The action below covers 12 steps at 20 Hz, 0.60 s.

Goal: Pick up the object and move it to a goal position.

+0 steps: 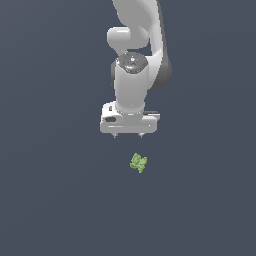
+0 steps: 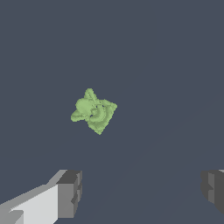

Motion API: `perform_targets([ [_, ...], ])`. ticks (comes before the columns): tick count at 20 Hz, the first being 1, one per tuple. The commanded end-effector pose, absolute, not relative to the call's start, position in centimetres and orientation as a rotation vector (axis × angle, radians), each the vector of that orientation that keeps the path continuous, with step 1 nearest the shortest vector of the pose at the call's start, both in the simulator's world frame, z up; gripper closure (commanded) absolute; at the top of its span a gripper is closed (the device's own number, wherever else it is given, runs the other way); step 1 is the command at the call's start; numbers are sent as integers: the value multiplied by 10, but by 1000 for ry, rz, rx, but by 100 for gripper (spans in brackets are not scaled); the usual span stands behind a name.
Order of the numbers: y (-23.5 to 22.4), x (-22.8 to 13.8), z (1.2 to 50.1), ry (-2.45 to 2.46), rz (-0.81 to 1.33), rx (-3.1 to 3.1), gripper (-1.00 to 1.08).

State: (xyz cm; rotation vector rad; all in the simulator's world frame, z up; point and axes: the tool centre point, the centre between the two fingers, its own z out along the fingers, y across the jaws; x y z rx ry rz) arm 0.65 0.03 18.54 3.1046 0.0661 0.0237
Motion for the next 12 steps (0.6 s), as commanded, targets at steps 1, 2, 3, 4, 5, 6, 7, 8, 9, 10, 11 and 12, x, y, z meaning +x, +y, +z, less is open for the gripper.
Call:
perform_targets([
  [1,2,9,182,33,22,3107,-92],
  [2,3,10,180,16,22,3108,-92],
  [3,4,11,178,-4,22,3110,-92],
  [4,6,13,175,-26,22,3111,-92],
  [5,7,15,173,-50,21,3112,-92],
  [6,9,16,170,-76,21,3113,-92],
  [7,10,18,167,-103,20,3114,-92],
  [8,12,20,164,-133,20,3115,-92],
  [9,14,22,160,-165,19,3115,-92],
  [10,16,24,157,-199,18,3115,-92],
  [11,18,27,153,-235,17,3114,-92],
  [12,20,29,148,-273,16,3113,-92],
])
